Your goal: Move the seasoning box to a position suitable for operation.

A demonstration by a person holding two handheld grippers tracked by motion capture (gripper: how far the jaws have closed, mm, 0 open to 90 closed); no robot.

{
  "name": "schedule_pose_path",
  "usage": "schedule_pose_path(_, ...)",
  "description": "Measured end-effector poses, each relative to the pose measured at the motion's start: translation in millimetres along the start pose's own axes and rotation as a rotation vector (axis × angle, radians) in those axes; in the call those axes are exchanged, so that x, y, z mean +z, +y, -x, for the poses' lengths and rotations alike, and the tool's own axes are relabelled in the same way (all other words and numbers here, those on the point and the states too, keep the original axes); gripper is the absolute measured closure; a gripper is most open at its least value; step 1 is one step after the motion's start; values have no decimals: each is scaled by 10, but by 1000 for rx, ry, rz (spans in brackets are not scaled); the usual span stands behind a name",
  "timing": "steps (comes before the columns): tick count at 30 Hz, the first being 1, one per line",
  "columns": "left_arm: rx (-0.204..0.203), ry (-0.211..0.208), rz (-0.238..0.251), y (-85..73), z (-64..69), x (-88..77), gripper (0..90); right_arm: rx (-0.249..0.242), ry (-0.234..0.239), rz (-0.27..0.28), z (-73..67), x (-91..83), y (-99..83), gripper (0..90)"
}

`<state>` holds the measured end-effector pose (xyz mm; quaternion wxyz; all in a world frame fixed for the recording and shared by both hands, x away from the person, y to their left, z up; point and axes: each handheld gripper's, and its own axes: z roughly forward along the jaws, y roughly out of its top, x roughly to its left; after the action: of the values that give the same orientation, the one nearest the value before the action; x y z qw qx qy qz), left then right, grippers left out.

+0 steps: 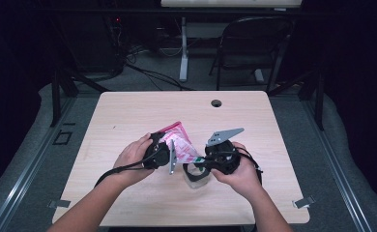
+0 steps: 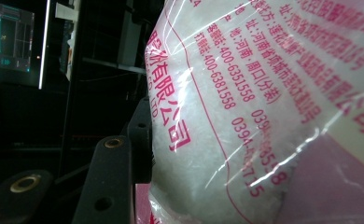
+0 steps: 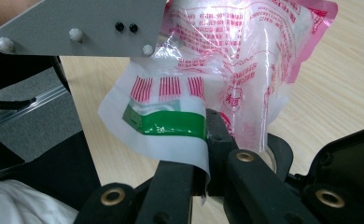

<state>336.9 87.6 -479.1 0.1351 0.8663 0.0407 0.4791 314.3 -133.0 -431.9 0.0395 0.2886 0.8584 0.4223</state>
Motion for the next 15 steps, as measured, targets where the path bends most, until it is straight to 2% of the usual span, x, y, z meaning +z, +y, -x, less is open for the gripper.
schedule_pose_path(9,26,2,-9,-6,12,-7,565,-6,8,-22,0,27,-6,900)
schedule_pose_path(15,61,2,-17,7,-9,-11,565,1,14,-30,12,38,-12,900)
